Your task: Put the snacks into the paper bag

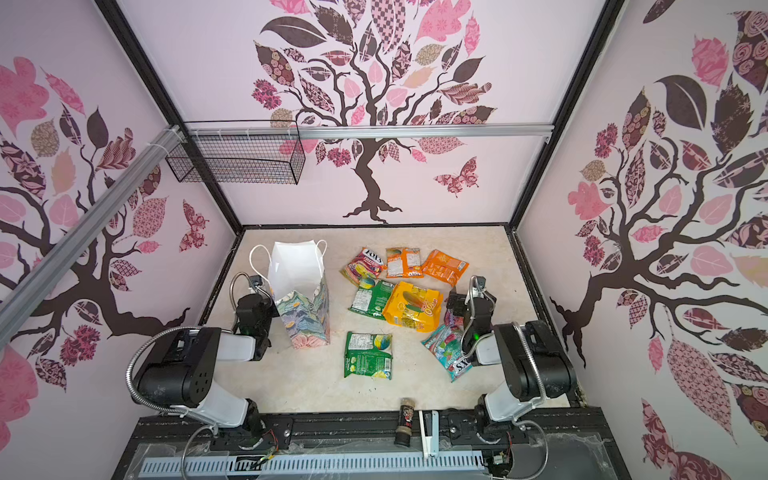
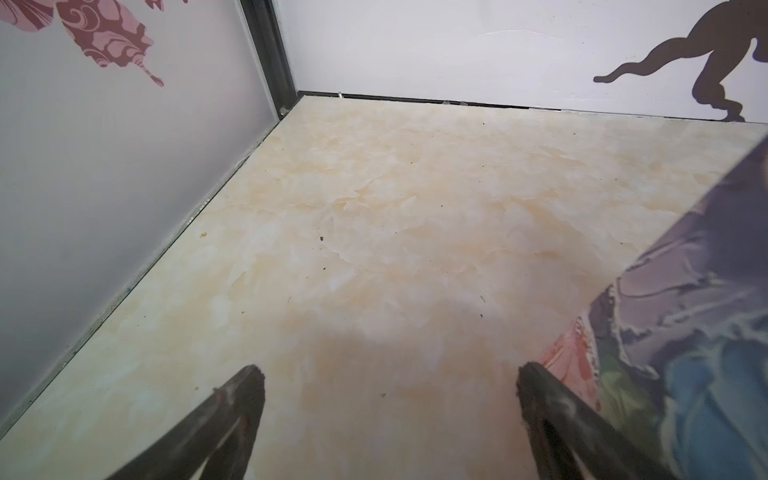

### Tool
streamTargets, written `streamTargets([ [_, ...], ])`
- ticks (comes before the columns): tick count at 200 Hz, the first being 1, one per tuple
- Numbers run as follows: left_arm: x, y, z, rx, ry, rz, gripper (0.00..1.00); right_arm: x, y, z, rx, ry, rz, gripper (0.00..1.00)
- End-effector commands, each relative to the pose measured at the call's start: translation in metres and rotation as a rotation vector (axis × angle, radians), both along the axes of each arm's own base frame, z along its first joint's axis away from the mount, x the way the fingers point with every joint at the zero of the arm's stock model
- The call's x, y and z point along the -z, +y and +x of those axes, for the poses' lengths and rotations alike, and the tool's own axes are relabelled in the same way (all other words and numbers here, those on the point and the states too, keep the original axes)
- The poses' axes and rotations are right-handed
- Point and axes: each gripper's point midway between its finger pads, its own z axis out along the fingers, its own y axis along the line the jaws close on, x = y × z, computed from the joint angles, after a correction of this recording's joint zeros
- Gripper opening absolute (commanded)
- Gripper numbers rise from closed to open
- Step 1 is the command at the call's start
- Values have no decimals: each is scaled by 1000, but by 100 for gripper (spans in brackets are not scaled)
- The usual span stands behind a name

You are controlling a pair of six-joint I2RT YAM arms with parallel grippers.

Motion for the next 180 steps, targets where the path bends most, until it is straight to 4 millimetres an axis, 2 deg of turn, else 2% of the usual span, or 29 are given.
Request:
streamTargets([
  [1,-17,0,9,2,-55,-5,98,-15,-2,6,5,-48,5,100],
  [180,-17,0,8,2,-54,-3,98,-14,-1,7,0,-43,8,99],
])
